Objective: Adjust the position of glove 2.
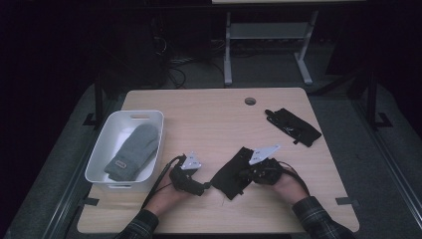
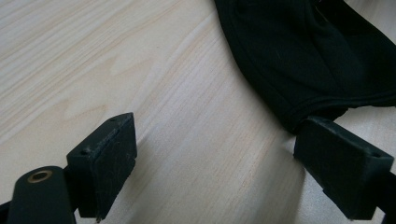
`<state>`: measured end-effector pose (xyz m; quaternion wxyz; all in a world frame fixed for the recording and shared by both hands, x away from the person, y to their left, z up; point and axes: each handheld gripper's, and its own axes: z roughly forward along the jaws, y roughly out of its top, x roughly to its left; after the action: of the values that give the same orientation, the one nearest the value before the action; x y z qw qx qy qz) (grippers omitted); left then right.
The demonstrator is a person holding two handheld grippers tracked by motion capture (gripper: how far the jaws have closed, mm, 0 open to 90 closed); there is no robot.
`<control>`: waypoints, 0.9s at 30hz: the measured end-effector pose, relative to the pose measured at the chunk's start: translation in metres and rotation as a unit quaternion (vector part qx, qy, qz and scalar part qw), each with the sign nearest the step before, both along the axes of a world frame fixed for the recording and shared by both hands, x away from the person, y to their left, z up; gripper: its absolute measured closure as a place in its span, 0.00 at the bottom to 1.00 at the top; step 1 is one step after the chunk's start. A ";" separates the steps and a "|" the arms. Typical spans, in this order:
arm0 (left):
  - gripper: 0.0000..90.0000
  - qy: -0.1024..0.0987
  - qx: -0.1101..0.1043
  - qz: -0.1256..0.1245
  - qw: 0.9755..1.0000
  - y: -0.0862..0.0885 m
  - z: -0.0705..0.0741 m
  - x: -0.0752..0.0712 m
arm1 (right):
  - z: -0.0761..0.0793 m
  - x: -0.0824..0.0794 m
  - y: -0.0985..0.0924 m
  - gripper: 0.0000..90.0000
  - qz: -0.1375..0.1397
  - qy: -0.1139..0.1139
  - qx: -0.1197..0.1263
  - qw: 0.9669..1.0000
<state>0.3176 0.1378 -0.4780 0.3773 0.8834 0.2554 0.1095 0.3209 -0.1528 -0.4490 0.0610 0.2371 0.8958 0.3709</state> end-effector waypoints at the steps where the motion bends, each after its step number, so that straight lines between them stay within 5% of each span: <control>1: 0.14 0.000 0.000 0.000 1.000 0.000 0.000 0.000 | 0.003 0.003 -0.006 1.00 -0.014 -0.007 0.002 1.000; 7: 0.14 0.001 0.003 -0.001 1.000 0.000 0.000 0.000 | 0.000 0.028 -0.048 1.00 -0.107 -0.007 -0.005 0.994; 10: 0.14 0.001 0.003 -0.001 1.000 0.000 0.000 0.000 | -0.004 0.037 -0.055 1.00 -0.123 0.000 -0.010 0.992; 14: 0.14 0.003 0.005 -0.002 1.000 0.000 0.001 0.000 | -0.012 0.047 -0.054 1.00 -0.131 0.012 -0.020 0.991; 27: 0.14 0.004 0.003 -0.001 1.000 0.000 0.001 0.000 | -0.015 0.078 -0.026 1.00 -0.126 -0.007 -0.020 0.992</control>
<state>0.3173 0.1381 -0.4774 0.3734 0.8854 0.2558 0.1064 0.3989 -0.1789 -0.4637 0.1181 0.3447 0.8654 0.3440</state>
